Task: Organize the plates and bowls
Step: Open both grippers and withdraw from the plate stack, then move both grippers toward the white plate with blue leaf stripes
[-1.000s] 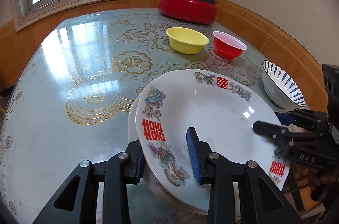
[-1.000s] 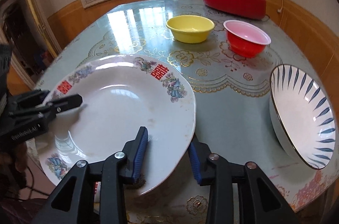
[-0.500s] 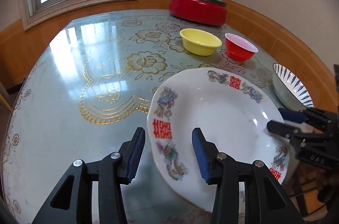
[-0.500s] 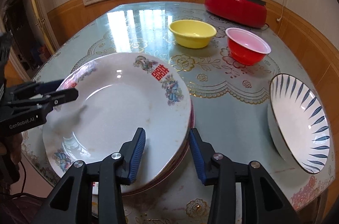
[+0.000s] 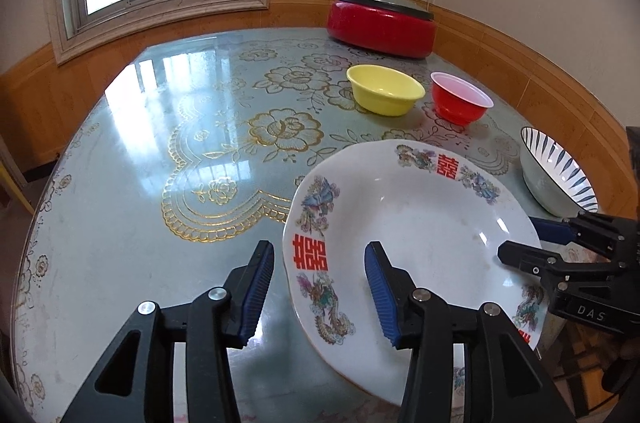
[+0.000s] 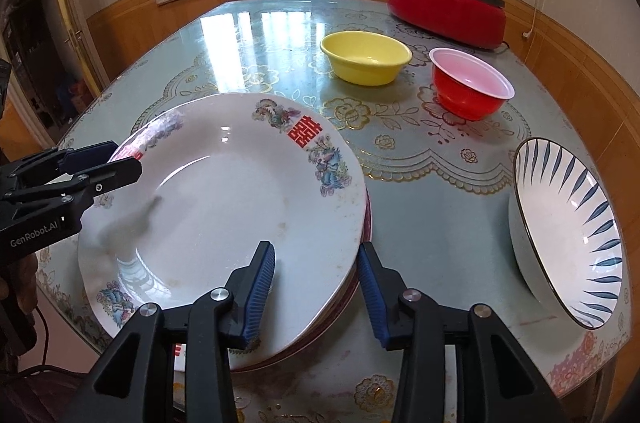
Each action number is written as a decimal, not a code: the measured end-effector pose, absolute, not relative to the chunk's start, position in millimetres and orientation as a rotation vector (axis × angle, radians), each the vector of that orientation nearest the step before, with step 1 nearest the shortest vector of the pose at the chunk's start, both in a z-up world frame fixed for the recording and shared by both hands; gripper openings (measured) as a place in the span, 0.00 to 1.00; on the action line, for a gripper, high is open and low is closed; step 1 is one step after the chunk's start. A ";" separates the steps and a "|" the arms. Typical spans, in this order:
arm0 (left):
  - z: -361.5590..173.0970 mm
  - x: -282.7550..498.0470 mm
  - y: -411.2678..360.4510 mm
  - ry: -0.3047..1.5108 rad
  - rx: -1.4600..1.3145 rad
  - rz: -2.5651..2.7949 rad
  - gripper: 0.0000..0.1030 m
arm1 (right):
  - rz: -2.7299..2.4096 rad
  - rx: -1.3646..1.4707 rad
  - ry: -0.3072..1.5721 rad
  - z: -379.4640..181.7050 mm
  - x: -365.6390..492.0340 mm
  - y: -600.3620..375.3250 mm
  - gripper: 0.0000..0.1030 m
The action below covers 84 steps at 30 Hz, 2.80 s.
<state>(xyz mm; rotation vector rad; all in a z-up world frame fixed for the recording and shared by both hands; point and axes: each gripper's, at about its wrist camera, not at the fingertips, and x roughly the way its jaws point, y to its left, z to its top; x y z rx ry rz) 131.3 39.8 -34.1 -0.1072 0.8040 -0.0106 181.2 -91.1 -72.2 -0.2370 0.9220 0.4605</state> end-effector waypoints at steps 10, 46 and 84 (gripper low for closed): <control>-24.4 132.1 33.3 0.784 -0.102 0.028 0.51 | 0.458 -0.209 0.899 -61.9 182.0 -94.3 0.42; -5.5 151.3 -35.0 0.803 -0.154 0.066 0.54 | 0.594 -0.219 0.807 -29.1 192.5 -124.8 0.42; 8.3 198.7 -54.7 0.793 -0.169 -0.122 0.69 | 0.211 -0.116 0.868 -3.0 273.9 -222.1 0.42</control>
